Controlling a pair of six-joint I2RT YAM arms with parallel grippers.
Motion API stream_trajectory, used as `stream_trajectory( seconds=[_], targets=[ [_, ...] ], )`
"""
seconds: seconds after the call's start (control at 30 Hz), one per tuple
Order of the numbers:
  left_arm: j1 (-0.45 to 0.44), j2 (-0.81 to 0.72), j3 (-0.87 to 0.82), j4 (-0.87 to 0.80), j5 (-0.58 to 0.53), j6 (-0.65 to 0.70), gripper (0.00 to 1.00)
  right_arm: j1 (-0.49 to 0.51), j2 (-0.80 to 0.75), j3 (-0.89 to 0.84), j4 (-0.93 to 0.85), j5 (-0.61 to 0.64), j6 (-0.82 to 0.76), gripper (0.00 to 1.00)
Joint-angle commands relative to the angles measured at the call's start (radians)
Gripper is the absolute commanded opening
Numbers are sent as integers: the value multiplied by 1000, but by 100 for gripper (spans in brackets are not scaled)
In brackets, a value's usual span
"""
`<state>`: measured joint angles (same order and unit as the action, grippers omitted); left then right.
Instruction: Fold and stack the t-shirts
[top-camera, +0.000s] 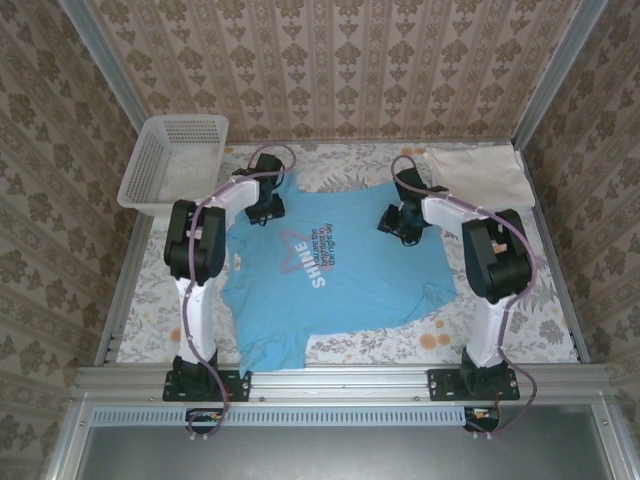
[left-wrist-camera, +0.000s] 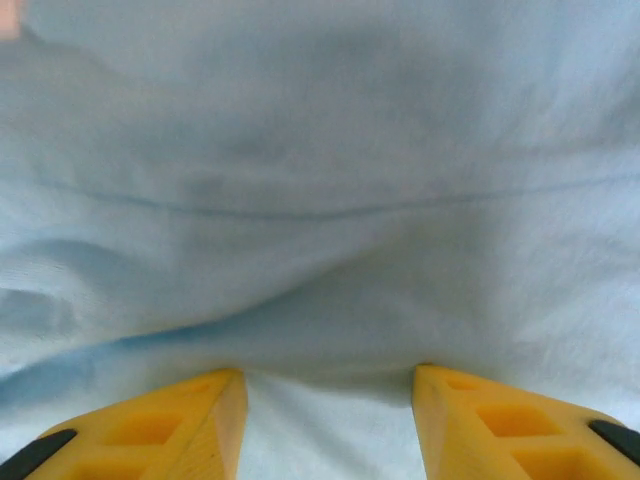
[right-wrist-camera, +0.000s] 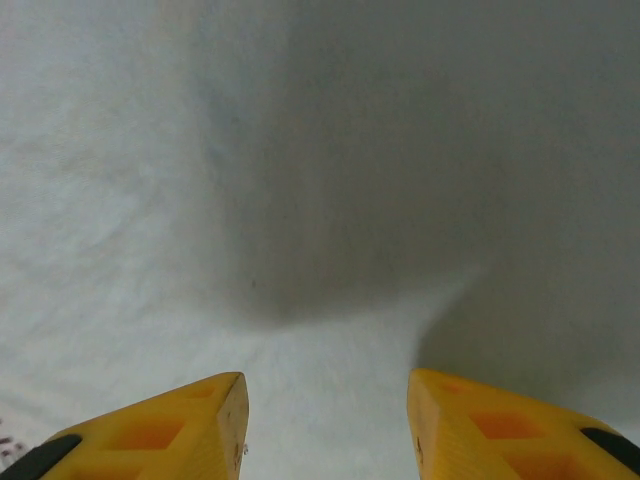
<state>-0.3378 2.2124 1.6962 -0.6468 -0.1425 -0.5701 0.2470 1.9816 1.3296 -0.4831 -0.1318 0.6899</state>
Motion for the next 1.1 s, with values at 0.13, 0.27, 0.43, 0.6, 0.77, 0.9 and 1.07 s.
stream_trajectory(
  seconds=[0.13,0.27,0.43,0.6,0.77,0.9,1.07],
  targets=[
    [94,256,349,-157,35,76,49,-20,152,212,-41,-7,54,48],
    [114,369,590,-229,69,98,51,-32,199,316,-49,-1,59,50],
    [119,506,949,-353,133,140,58,-33,279,523,-152,-8,25,53],
    [112,322,846,-350,229,116,70,-14,101,490,-162,33,-41,63],
    [72,-114,369,-131,284,64,84,-9,-234,116,-65,41,-76,67],
    [17,-453,7,9,268,5,85,-9,-438,-163,-69,23,-107,61],
    [-20,-825,-455,48,152,-71,75,14,-500,-299,-157,68,-163,49]
  ],
)
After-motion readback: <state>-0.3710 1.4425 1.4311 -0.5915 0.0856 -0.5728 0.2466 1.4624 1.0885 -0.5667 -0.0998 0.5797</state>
